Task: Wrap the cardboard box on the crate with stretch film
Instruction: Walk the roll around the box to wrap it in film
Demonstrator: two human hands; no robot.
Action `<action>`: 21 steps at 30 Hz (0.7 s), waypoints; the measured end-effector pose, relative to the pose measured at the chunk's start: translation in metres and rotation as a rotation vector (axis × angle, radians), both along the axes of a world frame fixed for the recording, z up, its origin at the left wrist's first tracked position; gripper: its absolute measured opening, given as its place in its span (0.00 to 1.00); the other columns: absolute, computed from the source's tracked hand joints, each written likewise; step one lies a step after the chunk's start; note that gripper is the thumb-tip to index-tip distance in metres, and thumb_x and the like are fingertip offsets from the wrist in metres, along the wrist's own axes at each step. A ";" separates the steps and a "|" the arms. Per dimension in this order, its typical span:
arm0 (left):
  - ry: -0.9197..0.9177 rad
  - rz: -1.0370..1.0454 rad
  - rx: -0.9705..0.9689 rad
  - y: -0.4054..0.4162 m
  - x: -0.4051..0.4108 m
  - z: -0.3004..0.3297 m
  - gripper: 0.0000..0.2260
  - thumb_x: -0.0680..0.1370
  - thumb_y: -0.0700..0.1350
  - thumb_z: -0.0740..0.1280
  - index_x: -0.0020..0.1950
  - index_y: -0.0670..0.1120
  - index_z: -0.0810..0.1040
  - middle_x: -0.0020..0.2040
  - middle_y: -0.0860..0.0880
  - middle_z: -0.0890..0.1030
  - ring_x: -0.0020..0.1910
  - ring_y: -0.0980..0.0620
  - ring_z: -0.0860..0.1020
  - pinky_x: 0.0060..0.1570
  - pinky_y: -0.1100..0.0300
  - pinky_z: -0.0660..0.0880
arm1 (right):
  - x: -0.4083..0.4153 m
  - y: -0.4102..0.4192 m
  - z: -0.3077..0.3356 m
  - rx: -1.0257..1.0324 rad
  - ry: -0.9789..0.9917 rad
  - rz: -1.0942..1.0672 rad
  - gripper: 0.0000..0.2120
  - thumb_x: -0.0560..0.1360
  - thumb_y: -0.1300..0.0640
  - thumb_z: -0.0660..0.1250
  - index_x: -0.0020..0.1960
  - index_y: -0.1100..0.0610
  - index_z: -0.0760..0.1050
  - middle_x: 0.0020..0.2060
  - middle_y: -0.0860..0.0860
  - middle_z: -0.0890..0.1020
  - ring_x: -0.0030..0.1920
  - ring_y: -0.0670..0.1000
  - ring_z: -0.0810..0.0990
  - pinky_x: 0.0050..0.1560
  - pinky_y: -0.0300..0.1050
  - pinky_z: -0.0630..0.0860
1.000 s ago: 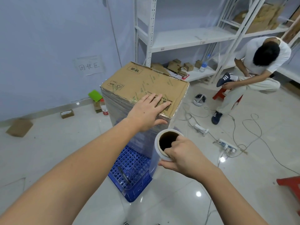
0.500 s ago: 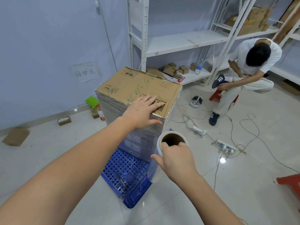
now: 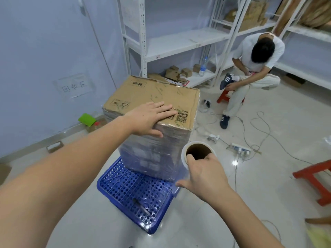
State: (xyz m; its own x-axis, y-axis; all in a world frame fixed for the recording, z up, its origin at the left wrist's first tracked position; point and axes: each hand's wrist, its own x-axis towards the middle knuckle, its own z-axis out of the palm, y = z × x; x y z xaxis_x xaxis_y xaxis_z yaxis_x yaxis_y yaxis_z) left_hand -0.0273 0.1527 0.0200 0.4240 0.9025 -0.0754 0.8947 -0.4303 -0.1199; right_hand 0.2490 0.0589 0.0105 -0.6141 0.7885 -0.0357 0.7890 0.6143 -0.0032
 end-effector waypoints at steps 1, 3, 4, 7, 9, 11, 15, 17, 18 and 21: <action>0.002 -0.003 0.021 0.002 -0.002 -0.005 0.44 0.76 0.72 0.62 0.83 0.61 0.41 0.85 0.50 0.47 0.83 0.46 0.48 0.81 0.48 0.48 | -0.008 0.001 -0.001 0.005 0.017 -0.087 0.28 0.69 0.25 0.61 0.46 0.50 0.67 0.31 0.44 0.72 0.39 0.51 0.69 0.50 0.46 0.73; -0.003 0.001 0.058 0.004 -0.005 -0.012 0.43 0.77 0.72 0.60 0.83 0.60 0.41 0.85 0.47 0.48 0.83 0.43 0.48 0.81 0.46 0.49 | -0.018 0.005 -0.006 0.136 0.095 -0.206 0.30 0.68 0.21 0.54 0.36 0.50 0.66 0.26 0.45 0.72 0.36 0.51 0.71 0.41 0.46 0.73; -0.013 -0.002 0.064 0.005 -0.006 -0.016 0.43 0.77 0.72 0.60 0.83 0.60 0.41 0.85 0.46 0.48 0.83 0.42 0.48 0.81 0.45 0.49 | -0.021 0.005 -0.009 0.224 0.133 -0.226 0.30 0.70 0.23 0.54 0.32 0.50 0.64 0.22 0.45 0.69 0.31 0.51 0.70 0.36 0.45 0.71; -0.032 -0.009 0.086 0.007 -0.009 -0.023 0.43 0.77 0.72 0.59 0.83 0.60 0.41 0.85 0.45 0.50 0.83 0.41 0.50 0.81 0.44 0.50 | -0.029 -0.005 -0.016 0.313 0.136 -0.249 0.29 0.72 0.34 0.69 0.28 0.52 0.59 0.19 0.45 0.59 0.24 0.52 0.60 0.33 0.44 0.63; -0.038 -0.018 0.095 0.009 -0.008 -0.023 0.42 0.77 0.72 0.60 0.83 0.59 0.41 0.85 0.44 0.50 0.83 0.40 0.51 0.81 0.43 0.51 | -0.033 -0.018 -0.018 0.299 0.136 -0.243 0.29 0.68 0.40 0.75 0.29 0.51 0.58 0.19 0.45 0.57 0.26 0.52 0.58 0.33 0.44 0.66; -0.038 -0.023 0.091 0.010 -0.006 -0.022 0.42 0.77 0.71 0.59 0.83 0.59 0.41 0.84 0.44 0.50 0.83 0.40 0.51 0.81 0.42 0.51 | -0.036 -0.032 -0.016 0.306 0.150 -0.221 0.28 0.68 0.40 0.75 0.29 0.50 0.58 0.18 0.46 0.59 0.27 0.51 0.58 0.33 0.46 0.70; -0.021 -0.017 0.087 0.007 -0.004 -0.019 0.41 0.78 0.71 0.59 0.83 0.59 0.41 0.85 0.44 0.50 0.83 0.40 0.50 0.81 0.41 0.51 | -0.044 -0.054 -0.004 0.294 0.167 -0.088 0.23 0.72 0.37 0.65 0.31 0.49 0.57 0.22 0.43 0.58 0.27 0.50 0.57 0.39 0.46 0.75; -0.022 -0.018 0.086 0.004 -0.003 -0.019 0.41 0.79 0.70 0.59 0.83 0.59 0.41 0.85 0.44 0.50 0.83 0.41 0.50 0.81 0.41 0.50 | -0.052 -0.062 0.000 0.258 0.156 0.010 0.23 0.72 0.36 0.65 0.31 0.48 0.58 0.23 0.43 0.60 0.28 0.49 0.59 0.41 0.46 0.75; -0.025 -0.017 0.092 0.003 -0.003 -0.018 0.41 0.79 0.70 0.59 0.83 0.59 0.41 0.85 0.44 0.49 0.83 0.41 0.50 0.81 0.42 0.50 | -0.058 -0.066 0.000 0.228 0.145 0.059 0.23 0.73 0.36 0.66 0.32 0.48 0.59 0.23 0.43 0.62 0.28 0.48 0.59 0.42 0.45 0.74; -0.038 -0.024 0.102 0.000 -0.005 -0.018 0.40 0.79 0.69 0.59 0.84 0.59 0.41 0.85 0.44 0.50 0.83 0.41 0.50 0.81 0.42 0.50 | -0.079 -0.069 -0.002 0.207 0.146 0.189 0.23 0.74 0.37 0.67 0.32 0.48 0.60 0.24 0.42 0.61 0.27 0.47 0.59 0.45 0.43 0.70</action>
State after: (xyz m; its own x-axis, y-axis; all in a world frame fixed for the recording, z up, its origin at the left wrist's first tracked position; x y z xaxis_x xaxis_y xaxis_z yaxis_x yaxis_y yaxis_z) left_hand -0.0325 0.1525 0.0022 0.4465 0.8942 0.0329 0.8890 -0.4391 -0.1301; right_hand 0.1702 -0.0100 0.0085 -0.7371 0.6414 0.2127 0.6613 0.7494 0.0321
